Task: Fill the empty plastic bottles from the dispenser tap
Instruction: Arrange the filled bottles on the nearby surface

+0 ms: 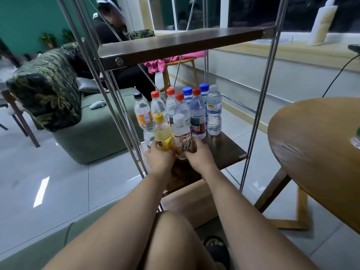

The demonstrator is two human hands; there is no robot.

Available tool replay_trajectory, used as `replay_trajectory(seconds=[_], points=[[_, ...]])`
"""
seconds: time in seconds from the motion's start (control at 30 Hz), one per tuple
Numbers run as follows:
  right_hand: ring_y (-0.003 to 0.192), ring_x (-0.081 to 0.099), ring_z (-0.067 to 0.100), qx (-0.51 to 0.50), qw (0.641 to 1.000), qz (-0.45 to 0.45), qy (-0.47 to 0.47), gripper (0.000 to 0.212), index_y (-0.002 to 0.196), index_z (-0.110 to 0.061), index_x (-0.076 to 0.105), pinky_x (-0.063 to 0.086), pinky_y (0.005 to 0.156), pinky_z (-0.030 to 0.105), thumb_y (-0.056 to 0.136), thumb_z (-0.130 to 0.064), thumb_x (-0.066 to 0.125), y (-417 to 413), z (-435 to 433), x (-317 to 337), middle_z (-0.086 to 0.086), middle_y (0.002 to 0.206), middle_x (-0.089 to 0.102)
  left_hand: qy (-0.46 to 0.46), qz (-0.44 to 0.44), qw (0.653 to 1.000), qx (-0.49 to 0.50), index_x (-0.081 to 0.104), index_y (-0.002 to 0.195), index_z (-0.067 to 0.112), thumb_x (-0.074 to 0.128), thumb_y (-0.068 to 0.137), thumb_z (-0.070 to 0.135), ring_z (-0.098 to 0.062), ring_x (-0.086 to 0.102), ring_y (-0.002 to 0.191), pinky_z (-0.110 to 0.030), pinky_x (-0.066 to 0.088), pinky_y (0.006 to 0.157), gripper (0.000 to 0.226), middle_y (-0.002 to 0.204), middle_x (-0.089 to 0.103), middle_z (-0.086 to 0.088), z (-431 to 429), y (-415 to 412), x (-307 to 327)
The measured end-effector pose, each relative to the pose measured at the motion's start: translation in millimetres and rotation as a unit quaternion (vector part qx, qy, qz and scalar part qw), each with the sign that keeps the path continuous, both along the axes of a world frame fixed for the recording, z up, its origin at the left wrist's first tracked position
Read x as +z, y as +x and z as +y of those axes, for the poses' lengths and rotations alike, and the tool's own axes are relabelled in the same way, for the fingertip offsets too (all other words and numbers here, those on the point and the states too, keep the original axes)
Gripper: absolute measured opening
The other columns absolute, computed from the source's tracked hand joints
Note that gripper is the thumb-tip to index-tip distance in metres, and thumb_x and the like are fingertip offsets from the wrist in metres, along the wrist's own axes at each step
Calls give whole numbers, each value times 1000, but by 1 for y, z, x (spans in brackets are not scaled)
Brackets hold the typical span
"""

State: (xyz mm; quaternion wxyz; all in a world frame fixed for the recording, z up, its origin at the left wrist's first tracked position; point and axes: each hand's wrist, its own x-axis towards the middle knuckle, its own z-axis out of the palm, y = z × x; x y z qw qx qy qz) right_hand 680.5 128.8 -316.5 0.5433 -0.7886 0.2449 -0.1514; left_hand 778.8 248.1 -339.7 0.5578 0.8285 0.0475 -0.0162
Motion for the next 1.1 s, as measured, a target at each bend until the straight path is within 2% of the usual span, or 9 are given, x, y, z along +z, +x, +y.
replay_trajectory(seconds=[0.13, 0.3, 0.47, 0.57, 0.67, 0.8, 0.87, 0.97, 1.1], points=[[123, 65, 21, -6, 999, -10, 31, 57, 149, -34, 60, 54, 109, 40, 95, -21, 73, -1, 0, 3, -1, 136, 68, -57, 52, 997, -6, 47, 145, 27, 93, 79, 25, -27, 59, 104, -42, 55, 85, 81, 136, 54, -8, 2, -33, 26], [122, 63, 16, 15, 999, -19, 44, 56, 153, -30, 58, 53, 107, 37, 100, -16, 69, 5, 1, 5, -6, 132, 69, -139, 79, 986, -35, 35, 139, 35, 94, 61, 36, -34, 73, 106, -60, 62, 96, 98, 117, 72, -5, -3, -37, 23], [116, 63, 10, 34, 996, -26, 78, 52, 148, -29, 59, 49, 97, 28, 99, -17, 72, 19, 7, 4, -8, 132, 68, -150, 48, 987, -26, 40, 148, 27, 98, 64, 34, -27, 76, 102, -56, 63, 94, 102, 114, 76, -1, -2, -20, 14], [119, 68, 12, 44, 993, -34, 109, 43, 135, -26, 65, 54, 109, 38, 95, -11, 71, 27, 14, 0, -5, 131, 73, -164, 30, 986, -14, 45, 149, 28, 98, 69, 32, -23, 77, 101, -51, 64, 93, 96, 113, 77, 3, 0, -15, 12], [122, 69, 13, 80, 988, -34, 126, 39, 123, -35, 71, 52, 115, 47, 92, -12, 66, 42, 19, -11, -11, 125, 77, -176, 10, 984, -4, 40, 155, 25, 92, 84, 27, -22, 73, 106, -45, 60, 98, 87, 121, 74, 0, 2, -16, 17], [133, 62, 16, 113, 979, -44, 164, 52, 133, -50, 65, 47, 120, 51, 86, -27, 60, 72, 17, -37, -17, 136, 71, -179, 8, 984, -5, 39, 156, 23, 80, 96, 17, -19, 73, 87, -30, 62, 65, 73, 111, 73, -1, 0, -14, 22], [137, 60, 18, 116, 976, -46, 176, 53, 133, -55, 64, 44, 122, 51, 86, -29, 59, 77, 16, -43, -16, 140, 69, -170, 10, 985, -11, 39, 158, 25, 75, 97, 14, -23, 74, 90, -40, 66, 73, 71, 107, 71, 4, 0, -15, 23], [137, 59, 16, 91, 983, -39, 157, 50, 144, -40, 63, 43, 123, 47, 95, -28, 64, 52, 28, -11, -15, 140, 68, -171, 11, 985, -8, 42, 154, 26, 77, 93, 15, -25, 74, 100, -53, 64, 94, 71, 111, 70, 4, 2, -20, 26], [127, 65, 13, 65, 994, -35, 83, 37, 140, -22, 67, 50, 115, 38, 103, -24, 71, 18, 25, 19, -8, 132, 71, -172, 17, 985, -13, 38, 144, 22, 81, 91, 18, -26, 73, 107, -53, 63, 97, 69, 121, 70, -6, 5, -30, 33]])
